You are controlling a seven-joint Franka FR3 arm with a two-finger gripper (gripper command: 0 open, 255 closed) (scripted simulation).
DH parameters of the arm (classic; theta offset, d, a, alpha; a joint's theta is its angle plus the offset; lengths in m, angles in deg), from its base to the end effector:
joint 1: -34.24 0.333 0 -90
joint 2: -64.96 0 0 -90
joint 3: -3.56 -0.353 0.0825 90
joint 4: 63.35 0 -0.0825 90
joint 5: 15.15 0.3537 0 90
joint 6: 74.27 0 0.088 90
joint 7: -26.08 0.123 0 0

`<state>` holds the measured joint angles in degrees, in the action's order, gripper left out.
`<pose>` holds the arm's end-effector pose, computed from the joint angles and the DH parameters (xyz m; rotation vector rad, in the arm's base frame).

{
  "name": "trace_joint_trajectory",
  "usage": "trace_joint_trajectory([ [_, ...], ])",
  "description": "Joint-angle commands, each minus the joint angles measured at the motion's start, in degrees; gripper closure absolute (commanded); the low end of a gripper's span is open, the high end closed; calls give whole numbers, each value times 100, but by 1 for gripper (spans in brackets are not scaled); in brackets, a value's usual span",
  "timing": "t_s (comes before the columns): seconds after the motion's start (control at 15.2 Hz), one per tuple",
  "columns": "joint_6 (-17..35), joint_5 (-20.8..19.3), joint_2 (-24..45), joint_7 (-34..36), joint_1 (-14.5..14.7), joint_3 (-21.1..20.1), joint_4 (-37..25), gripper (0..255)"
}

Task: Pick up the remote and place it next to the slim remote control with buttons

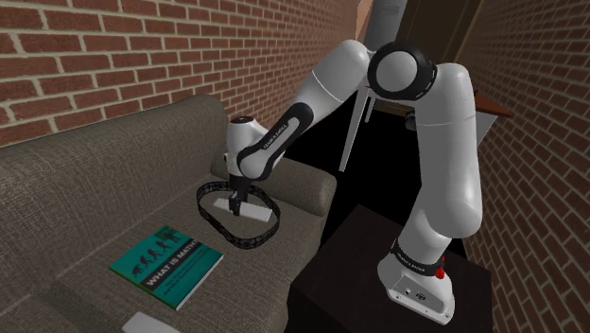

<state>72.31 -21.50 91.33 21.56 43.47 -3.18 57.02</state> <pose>0.5596 0.1585 0.2406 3.0581 0.6805 0.0050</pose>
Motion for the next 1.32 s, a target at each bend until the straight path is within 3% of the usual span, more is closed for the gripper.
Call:
trace_joint_trajectory([
  [0.0, 152, -28, -202, 287, 197, -45, 353, 255],
  [0.66, 658, -130, -974, 1622, 1100, -335, 1654, 255],
  [1.25, 866, -231, -1365, 3096, 2072, -722, 2283, 255],
])
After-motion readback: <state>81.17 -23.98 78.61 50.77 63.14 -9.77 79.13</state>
